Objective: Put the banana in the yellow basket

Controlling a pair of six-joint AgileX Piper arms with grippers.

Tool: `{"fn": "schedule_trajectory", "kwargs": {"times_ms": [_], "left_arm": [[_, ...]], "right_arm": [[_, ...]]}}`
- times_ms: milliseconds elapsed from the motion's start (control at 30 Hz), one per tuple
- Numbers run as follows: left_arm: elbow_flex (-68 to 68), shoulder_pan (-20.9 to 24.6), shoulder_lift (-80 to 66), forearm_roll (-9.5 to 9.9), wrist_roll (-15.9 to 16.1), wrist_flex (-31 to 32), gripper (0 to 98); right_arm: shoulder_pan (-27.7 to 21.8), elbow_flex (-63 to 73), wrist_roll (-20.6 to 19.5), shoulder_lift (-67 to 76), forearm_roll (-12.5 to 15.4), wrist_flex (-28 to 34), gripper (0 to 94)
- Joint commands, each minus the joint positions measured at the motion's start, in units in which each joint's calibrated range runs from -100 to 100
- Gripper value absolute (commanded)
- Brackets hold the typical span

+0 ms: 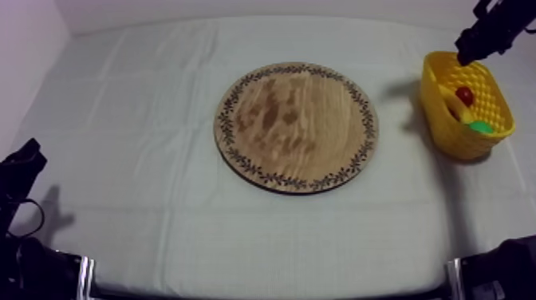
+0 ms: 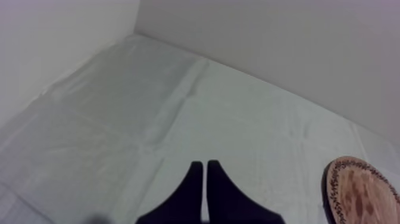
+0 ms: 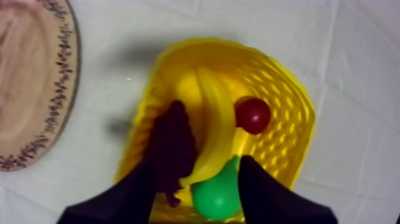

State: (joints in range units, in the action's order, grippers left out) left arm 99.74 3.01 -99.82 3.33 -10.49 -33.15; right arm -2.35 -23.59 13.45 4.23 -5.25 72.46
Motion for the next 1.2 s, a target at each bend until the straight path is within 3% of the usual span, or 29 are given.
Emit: {"fn": "schedule_trajectory", "kwargs": {"times_ms": [0,167,400,500,833,1033,1167], "left_arm": [[0.0,0.0,0.0,0.02,0.0,0.0,0.1],[0.0,0.0,0.0,0.02,0.0,0.0,0.1],[0.0,0.0,0.0,0.02,0.0,0.0,0.1],[0.0,0.0,0.0,0.02,0.0,0.0,0.1],[0.0,0.0,0.0,0.02,0.0,0.0,0.1],[0.0,0.0,0.0,0.02,0.0,0.0,0.1],[0.0,0.0,0.0,0.02,0.0,0.0,0.1]], "right_arm": [[1.3,-3.5,-1.4,6.1,-0.2,-1.5,36.0],[4.1,-11.6,-3.5,14.9,-0.3,-4.3,25.1],[4.5,-21.6,-4.3,26.1,2.3,-9.7,7.7],[4.6,-26.2,-2.4,31.2,4.3,-13.5,3.0],[5.8,-42.8,3.1,49.9,12.1,-22.3,0.6],[6.9,-52.2,7.9,62.2,17.3,-20.9,0.6],[7.2,-58.8,6.7,70.4,17.9,-21.0,0.5]]}}
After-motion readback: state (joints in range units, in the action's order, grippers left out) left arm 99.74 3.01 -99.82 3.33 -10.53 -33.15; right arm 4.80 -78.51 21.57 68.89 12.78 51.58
